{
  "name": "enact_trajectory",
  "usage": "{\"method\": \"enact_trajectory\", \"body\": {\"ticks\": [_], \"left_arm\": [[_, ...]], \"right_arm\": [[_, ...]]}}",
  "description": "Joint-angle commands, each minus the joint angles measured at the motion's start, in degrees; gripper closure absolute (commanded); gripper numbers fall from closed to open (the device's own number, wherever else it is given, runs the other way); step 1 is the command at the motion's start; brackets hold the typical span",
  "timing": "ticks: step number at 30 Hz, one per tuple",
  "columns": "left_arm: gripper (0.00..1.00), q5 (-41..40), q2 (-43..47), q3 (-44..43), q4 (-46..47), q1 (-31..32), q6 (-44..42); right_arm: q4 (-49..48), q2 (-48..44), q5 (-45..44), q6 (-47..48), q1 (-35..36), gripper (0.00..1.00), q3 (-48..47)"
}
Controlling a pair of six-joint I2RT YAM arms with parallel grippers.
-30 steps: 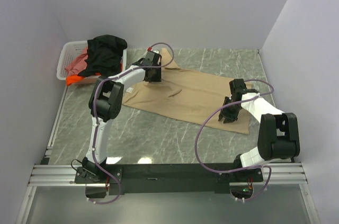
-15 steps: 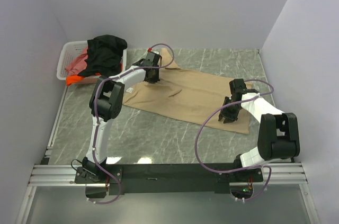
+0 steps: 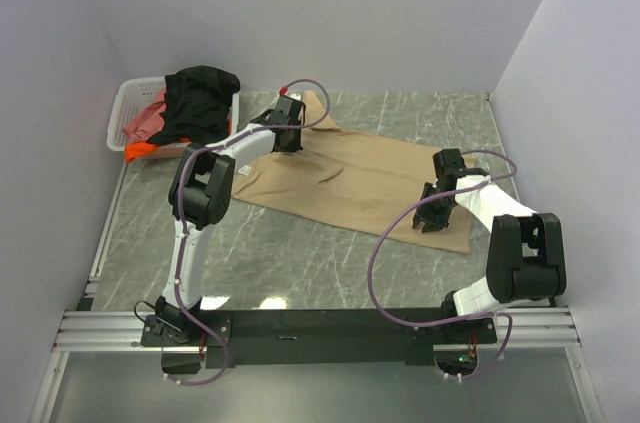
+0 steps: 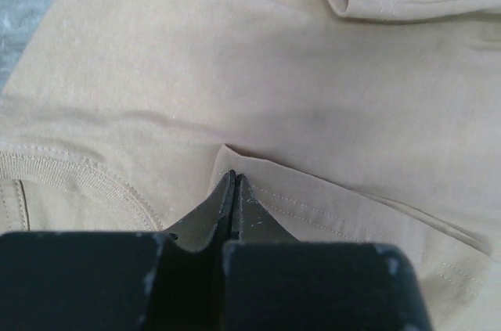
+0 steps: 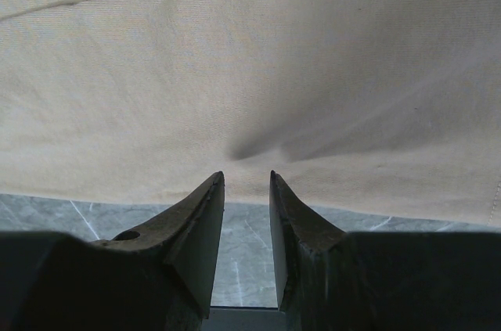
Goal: Fold and stack the t-shirts
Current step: Fold the tshirt
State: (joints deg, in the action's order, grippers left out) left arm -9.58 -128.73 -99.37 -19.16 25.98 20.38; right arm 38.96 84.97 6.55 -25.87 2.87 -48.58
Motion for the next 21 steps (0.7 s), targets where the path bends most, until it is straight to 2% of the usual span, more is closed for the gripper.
{"method": "enact_trajectory", "body": {"ticks": [1, 6, 16, 21], "left_arm": [[1.00, -0.87, 4.44, -0.83, 4.03, 0.21, -1.05], [1.00, -0.35, 6.12, 1.20, 6.94, 0.21, -1.48], [1.00, 0.62, 2.61, -1.52, 6.42, 0.21, -3.16], [0.92, -0.61, 1.55, -2.05, 7.02, 0.21, -3.94]], "right_arm": [[-0.20, -0.77, -0.39, 0.29, 0.55, 0.63, -0.29], [-0.38, -0.68, -0.31, 0.29, 0.55, 0.63, 0.15], [0.06, -0.86, -0.57, 0.47, 0.64, 0.63, 0.15], [0.41, -0.95, -0.74, 0.47, 0.73, 0.63, 0.24]]}}
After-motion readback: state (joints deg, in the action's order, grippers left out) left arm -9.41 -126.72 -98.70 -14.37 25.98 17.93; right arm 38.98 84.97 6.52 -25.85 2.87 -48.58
